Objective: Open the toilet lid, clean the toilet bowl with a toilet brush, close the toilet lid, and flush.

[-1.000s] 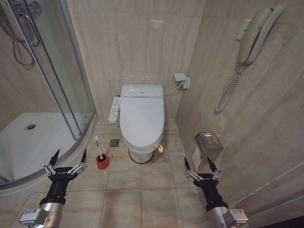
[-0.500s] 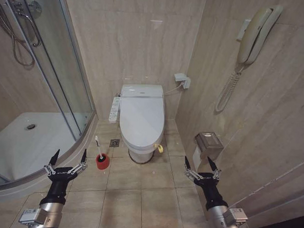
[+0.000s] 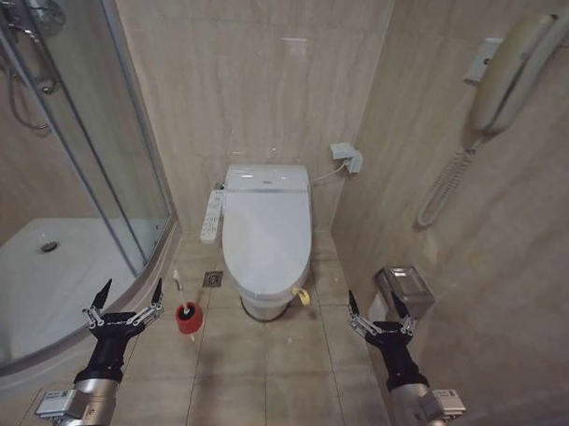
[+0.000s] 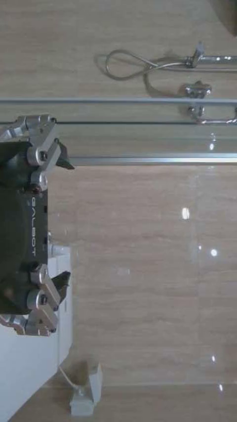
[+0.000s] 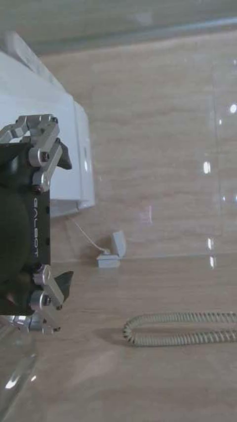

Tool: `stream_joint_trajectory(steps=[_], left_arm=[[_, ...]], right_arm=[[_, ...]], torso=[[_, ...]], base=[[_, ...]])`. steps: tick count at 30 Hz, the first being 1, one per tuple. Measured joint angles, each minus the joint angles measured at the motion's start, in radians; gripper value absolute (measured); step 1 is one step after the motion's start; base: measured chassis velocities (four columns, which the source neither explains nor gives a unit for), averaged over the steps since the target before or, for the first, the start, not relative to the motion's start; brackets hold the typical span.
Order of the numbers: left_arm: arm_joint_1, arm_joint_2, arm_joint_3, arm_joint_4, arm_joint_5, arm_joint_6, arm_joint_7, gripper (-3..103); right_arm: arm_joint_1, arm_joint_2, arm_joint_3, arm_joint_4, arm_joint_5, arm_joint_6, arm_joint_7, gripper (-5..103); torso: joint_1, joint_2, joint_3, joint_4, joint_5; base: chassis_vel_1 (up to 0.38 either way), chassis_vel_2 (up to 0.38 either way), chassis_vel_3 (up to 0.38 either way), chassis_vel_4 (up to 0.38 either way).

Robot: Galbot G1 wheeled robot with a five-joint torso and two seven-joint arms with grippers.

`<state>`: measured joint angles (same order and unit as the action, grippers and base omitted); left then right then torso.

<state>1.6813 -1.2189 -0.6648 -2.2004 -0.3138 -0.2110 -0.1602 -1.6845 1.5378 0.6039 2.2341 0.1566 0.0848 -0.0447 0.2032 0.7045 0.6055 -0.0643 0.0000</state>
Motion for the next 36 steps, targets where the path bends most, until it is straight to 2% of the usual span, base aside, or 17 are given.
stream_joint_trajectory(steps=[6, 7, 23, 36], left_arm=[[0.0, 0.0, 0.0, 0.0, 0.0, 0.0, 0.0, 100], [0.0, 0.0, 0.0, 0.0, 0.0, 0.0, 0.0, 100], [0.0, 0.0, 0.0, 0.0, 0.0, 0.0, 0.0, 100], [0.0, 0.0, 0.0, 0.0, 0.0, 0.0, 0.0, 100]], right_arm=[[0.012, 0.002, 0.005, -0.006, -0.011, 0.004, 0.006, 100], [0.012, 0.002, 0.006, -0.008, -0.014, 0.005, 0.007, 100], [0.019, 0.002, 0.009, -0.018, -0.012, 0.02, 0.03, 100], [0.019, -0.003, 0.021, -0.031, -0.032, 0.034, 0.014, 100]], torso=[[0.001, 0.0, 0.0, 0.0007, 0.0003], [0.001, 0.0, 0.0, 0.0001, -0.0001], [-0.001, 0.0, 0.0, 0.0002, -0.0001], [-0.001, 0.0, 0.0, 0.0002, 0.0]], base=[[-0.196, 0.209, 0.219, -0.188], [-0.101, 0.118, 0.134, -0.061], [-0.008, 0.019, 0.012, -0.026], [-0.045, 0.054, 0.038, -0.05]])
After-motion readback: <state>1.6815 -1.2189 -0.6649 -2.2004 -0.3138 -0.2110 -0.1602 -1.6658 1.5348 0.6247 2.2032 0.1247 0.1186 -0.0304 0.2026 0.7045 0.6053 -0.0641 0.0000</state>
